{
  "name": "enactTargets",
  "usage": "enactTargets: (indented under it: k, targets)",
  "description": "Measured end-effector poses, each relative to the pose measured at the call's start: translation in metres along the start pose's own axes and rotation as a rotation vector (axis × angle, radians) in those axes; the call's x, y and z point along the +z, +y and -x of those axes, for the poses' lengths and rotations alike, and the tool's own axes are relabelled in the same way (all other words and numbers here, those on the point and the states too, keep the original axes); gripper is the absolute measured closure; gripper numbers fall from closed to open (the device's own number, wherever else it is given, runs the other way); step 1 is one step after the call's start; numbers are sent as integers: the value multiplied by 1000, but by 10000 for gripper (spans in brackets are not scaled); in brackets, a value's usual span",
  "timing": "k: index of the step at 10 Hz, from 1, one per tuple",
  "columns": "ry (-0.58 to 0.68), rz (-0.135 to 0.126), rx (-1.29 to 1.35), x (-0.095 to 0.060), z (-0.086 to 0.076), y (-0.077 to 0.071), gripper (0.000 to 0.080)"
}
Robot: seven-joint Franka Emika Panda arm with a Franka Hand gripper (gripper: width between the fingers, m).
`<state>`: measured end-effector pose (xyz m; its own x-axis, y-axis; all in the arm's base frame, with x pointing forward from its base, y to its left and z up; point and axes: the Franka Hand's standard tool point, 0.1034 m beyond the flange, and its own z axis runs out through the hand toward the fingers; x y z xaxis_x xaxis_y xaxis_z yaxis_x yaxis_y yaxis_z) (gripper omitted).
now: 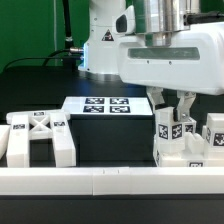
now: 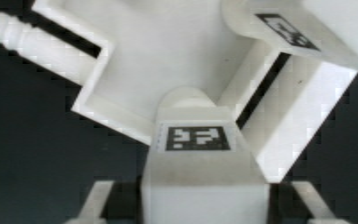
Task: Assemble chair
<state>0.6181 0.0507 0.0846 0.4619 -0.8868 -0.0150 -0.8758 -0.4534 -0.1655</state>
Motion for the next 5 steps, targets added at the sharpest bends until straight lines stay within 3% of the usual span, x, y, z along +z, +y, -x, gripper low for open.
enactTargets:
  k: [3, 5]
  targets:
    - [-11, 13, 214, 1, 1, -1, 512]
    - [-10, 12, 160, 0, 1, 0, 511]
